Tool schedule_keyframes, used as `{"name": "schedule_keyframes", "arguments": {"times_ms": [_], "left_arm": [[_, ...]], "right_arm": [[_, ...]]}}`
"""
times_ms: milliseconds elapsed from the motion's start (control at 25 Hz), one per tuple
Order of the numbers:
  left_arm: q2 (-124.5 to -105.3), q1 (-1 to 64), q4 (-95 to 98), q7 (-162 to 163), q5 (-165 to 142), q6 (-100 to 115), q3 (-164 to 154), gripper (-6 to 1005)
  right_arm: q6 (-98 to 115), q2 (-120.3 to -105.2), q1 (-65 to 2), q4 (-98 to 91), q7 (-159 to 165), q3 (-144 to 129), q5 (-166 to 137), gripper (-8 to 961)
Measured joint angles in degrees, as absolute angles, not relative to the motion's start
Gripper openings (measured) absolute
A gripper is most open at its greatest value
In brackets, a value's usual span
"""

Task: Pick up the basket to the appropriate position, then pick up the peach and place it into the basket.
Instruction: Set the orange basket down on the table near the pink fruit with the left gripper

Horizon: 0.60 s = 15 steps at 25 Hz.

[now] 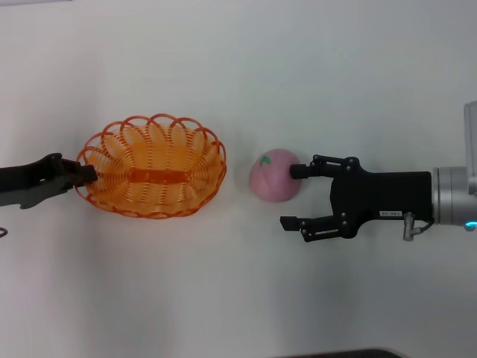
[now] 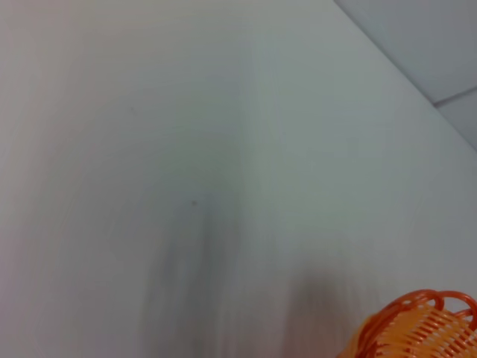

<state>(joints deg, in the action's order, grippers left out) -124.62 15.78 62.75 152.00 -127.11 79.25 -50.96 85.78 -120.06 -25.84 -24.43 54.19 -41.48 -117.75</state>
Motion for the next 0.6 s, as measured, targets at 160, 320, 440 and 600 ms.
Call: {"name": "schedule_keyframes", "arguments": {"times_ms": [160, 320, 440, 600], "left_arm": [[-124.62, 15.63, 62.76, 152.02, -127.09, 78.59, -51.14, 85], [-124.62, 15.4, 62.83, 152.04, -127.08, 77.68, -51.89, 87], [-124.62, 15.38, 62.85, 152.05, -127.08, 77.52, -51.96, 89], [-124.63, 15.38, 62.84, 152.11, -127.08, 77.51, -51.9, 90]], "right_arm": [[85.78, -120.06, -25.91, -24.43, 54.17, -41.48, -117.77, 924], [85.76, -120.06, -25.93, -24.43, 54.16, -41.48, -117.78, 924], [85.59, -120.06, -25.93, -24.43, 54.14, -41.48, -117.78, 924], [85.51, -120.06, -25.93, -24.43, 54.14, -41.48, -117.78, 924]]}}
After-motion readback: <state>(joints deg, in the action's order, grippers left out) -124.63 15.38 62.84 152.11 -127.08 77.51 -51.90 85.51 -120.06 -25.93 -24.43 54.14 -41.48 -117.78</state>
